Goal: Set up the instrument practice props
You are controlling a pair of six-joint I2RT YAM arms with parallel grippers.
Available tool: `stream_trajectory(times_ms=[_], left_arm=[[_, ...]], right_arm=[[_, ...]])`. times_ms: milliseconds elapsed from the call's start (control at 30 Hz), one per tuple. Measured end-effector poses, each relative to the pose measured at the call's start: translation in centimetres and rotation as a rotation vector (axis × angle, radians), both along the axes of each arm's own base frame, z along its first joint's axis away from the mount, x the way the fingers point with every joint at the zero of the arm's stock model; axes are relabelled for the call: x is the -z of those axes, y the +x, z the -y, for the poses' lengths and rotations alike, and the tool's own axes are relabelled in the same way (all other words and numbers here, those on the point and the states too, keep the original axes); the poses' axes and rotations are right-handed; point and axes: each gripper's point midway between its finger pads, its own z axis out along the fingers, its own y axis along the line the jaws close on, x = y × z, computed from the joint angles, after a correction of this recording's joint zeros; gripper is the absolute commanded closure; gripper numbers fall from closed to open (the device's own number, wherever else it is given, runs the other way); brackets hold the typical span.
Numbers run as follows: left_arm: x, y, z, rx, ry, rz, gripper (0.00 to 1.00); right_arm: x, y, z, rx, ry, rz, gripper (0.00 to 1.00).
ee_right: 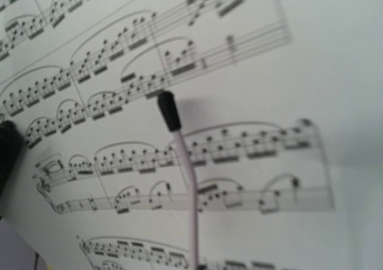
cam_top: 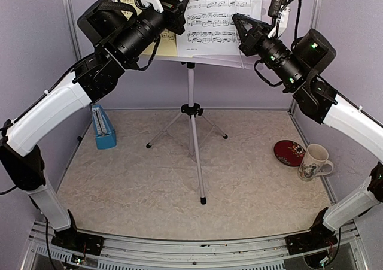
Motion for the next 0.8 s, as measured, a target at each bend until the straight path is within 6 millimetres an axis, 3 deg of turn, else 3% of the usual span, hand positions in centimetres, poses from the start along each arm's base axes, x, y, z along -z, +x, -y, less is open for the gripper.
stream_trajectory(times_ms=[500, 800], left_arm=[[0.7, -0.1, 3.6, 0.076, 0.136, 0.048, 1.0], [0.0, 0.4, 3.0, 0.06, 0.177, 0.063, 1.0]], right_arm=[[0.1, -0.1, -0.1, -0.001, -0.001, 0.012, 1.0], [0.0, -0.1, 0.0, 0.0, -0.001, 0.016, 1.0]])
